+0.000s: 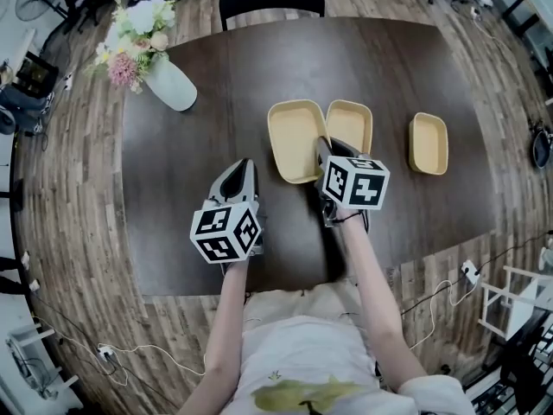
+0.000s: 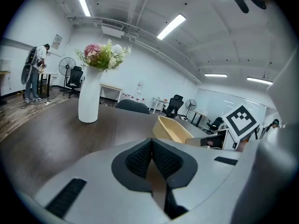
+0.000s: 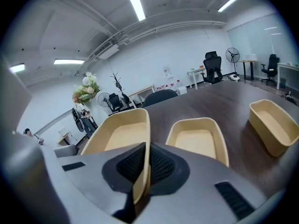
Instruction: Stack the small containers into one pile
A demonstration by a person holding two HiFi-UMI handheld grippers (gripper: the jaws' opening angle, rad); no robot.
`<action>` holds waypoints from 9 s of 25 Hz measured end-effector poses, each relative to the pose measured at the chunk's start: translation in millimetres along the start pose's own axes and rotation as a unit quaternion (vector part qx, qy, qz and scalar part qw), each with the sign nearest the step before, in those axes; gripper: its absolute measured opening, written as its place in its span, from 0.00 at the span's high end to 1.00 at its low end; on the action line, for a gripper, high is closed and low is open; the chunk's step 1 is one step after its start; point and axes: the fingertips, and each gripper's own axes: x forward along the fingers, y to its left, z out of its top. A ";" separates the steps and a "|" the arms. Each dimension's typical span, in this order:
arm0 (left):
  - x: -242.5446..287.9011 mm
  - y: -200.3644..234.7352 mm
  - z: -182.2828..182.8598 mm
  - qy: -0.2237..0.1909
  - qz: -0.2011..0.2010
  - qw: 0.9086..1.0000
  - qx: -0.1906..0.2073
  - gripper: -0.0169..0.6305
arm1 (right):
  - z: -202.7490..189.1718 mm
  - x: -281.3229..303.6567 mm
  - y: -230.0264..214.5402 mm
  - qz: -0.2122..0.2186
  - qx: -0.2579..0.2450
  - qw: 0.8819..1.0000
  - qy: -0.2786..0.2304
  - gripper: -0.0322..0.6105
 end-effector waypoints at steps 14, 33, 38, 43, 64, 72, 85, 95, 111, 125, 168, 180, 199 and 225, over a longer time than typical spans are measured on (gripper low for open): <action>44.6 -67.8 -4.5 0.018 -0.038 0.999 0.009 0.94 | 32.6 -30.4 -102.1 -0.092 0.075 0.992 -0.039 0.90; 63.2 -77.5 -22.7 0.054 -0.046 0.997 0.007 0.94 | 5.3 -22.7 -129.4 -0.141 0.104 0.985 -0.010 0.90; 65.1 -75.9 -26.0 0.059 -0.047 0.997 0.007 0.94 | 4.1 -20.1 -127.9 -0.146 0.088 0.985 -0.008 0.90; 66.4 -77.2 -28.9 0.062 -0.049 0.997 0.005 0.94 | 3.1 -19.6 -126.2 -0.149 0.067 0.987 -0.003 0.90; 66.2 -86.7 -29.4 0.064 -0.075 0.995 0.008 0.94 | 5.6 -20.4 -111.7 -0.145 0.013 0.989 -0.014 0.67; 61.4 -95.2 -27.6 0.062 -0.109 0.992 0.026 0.94 | 7.0 -35.3 -103.8 -0.138 0.018 0.989 -0.044 0.71; 55.9 -139.2 -28.9 0.059 -0.146 0.985 0.065 0.94 | 13.8 -85.5 -124.8 -0.139 0.008 0.986 -0.088 0.90; 77.2 -223.4 -38.2 0.056 -0.157 0.984 0.068 0.94 | 31.9 -131.3 -202.6 -0.136 0.031 0.986 -0.096 0.90; 123.6 -306.0 -66.8 0.080 -0.156 0.983 0.063 0.94 | 38.7 -144.7 -299.5 -0.149 0.021 0.986 -0.066 0.86; 141.4 -315.3 -85.0 0.104 -0.130 0.985 0.054 0.94 | 13.2 -118.9 -339.4 -0.157 0.051 0.986 -0.007 0.73; 82.1 -211.9 -39.6 0.054 -0.079 0.995 0.041 0.94 | 45.1 -102.2 -223.6 -0.118 0.142 0.982 -0.045 0.89; 61.2 -155.9 -31.5 0.049 -0.055 0.997 0.034 0.94 | 45.9 -71.7 -158.8 -0.084 0.145 0.985 -0.048 0.89; 55.8 -108.2 -33.0 0.058 -0.045 0.997 0.022 0.94 | 19.5 -32.3 -124.5 -0.101 0.137 0.985 -0.020 0.89; 53.8 -101.9 -36.9 0.067 -0.056 0.996 0.020 0.94 | 11.6 -21.2 -108.4 -0.095 0.043 0.994 -0.018 0.75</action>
